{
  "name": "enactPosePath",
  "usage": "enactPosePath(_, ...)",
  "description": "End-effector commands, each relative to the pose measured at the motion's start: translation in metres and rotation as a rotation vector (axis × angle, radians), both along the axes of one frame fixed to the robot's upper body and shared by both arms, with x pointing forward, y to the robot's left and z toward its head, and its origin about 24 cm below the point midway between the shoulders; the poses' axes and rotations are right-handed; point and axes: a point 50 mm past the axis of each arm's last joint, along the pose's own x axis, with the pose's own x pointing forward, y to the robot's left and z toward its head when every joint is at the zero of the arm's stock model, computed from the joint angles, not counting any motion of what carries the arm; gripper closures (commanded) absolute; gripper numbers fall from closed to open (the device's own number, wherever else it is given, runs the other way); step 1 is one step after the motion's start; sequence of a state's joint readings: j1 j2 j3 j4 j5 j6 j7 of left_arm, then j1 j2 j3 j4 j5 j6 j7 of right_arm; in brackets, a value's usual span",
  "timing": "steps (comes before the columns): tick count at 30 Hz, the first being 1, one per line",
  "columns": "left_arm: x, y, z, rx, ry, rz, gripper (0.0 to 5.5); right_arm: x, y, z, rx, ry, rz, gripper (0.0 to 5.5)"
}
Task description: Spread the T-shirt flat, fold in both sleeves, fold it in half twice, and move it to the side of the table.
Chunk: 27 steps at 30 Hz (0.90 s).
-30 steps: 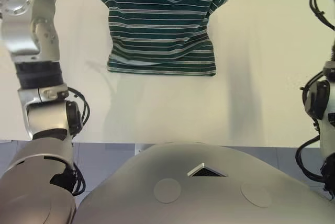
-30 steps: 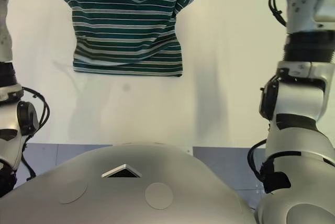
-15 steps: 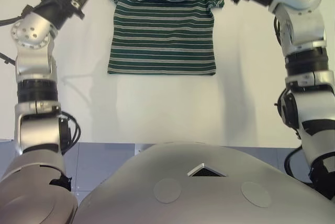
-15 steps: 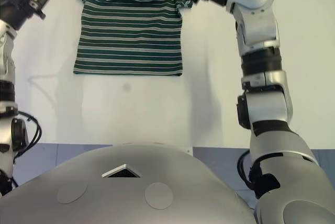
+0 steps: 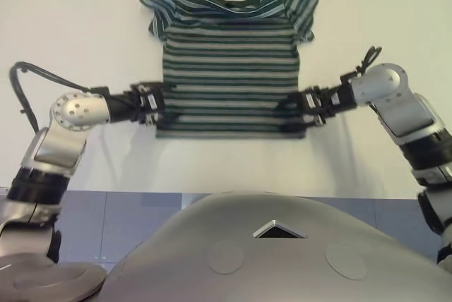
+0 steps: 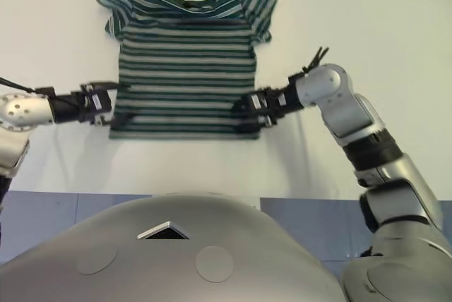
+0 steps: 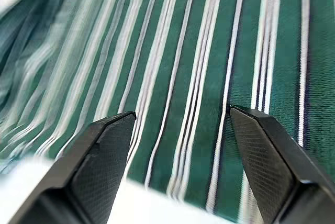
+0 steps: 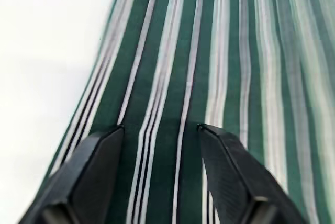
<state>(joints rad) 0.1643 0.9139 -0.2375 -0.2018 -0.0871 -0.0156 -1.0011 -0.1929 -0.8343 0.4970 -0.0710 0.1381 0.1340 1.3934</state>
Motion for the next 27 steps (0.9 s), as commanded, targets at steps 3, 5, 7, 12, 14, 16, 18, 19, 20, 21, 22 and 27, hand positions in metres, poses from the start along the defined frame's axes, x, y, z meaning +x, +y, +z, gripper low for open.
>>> enactPosePath(3,-0.057,-0.024,-0.003,0.003,0.313,-0.079,2.19,-0.036,-0.045,0.002,-0.177,0.253,0.055,2.87)
enactPosePath(5,-0.054,-0.032,0.006,-0.033,0.286,-0.074,2.19,-0.031,-0.04,0.014,-0.118,0.253,0.038,2.87)
enactPosePath(7,-0.042,-0.032,0.022,-0.055,0.209,-0.038,2.19,-0.021,-0.029,0.037,0.01,0.25,-0.005,2.87)
enactPosePath(12,0.009,0.022,0.073,-0.193,-0.036,0.306,2.19,0.021,-0.026,0.079,0.28,0.209,-0.225,2.87)
enactPosePath(14,0.042,0.052,0.07,-0.368,-0.154,0.694,2.19,0.045,-0.029,0.073,0.333,0.125,-0.4,2.87)
enactPosePath(16,0.06,0.064,0.045,-0.479,-0.16,1.026,2.19,0.055,-0.03,0.057,0.35,0.098,-0.52,2.87)
enactPosePath(18,0.068,0.064,0.022,-0.569,-0.082,1.225,2.19,0.056,-0.028,0.043,0.356,0.102,-0.579,2.87)
enactPosePath(19,0.07,0.061,0.014,-0.613,-0.033,1.276,2.19,0.056,-0.027,0.038,0.359,0.105,-0.598,2.87)
enactPosePath(20,0.072,0.057,0.008,-0.643,0.012,1.297,2.19,0.057,-0.025,0.035,0.364,0.104,-0.616,2.87)
enactPosePath(21,0.074,0.054,0.002,-0.654,0.051,1.304,2.19,0.058,-0.024,0.033,0.37,0.102,-0.629,2.87)
enactPosePath(22,0.075,0.051,-0.002,-0.646,0.084,1.294,2.19,0.059,-0.023,0.031,0.374,0.099,-0.639,2.87)
enactPosePath(27,0.06,0.042,-0.025,-0.489,0.172,1.24,2.52,0.062,-0.02,0.026,0.374,0.093,-0.644,2.87)
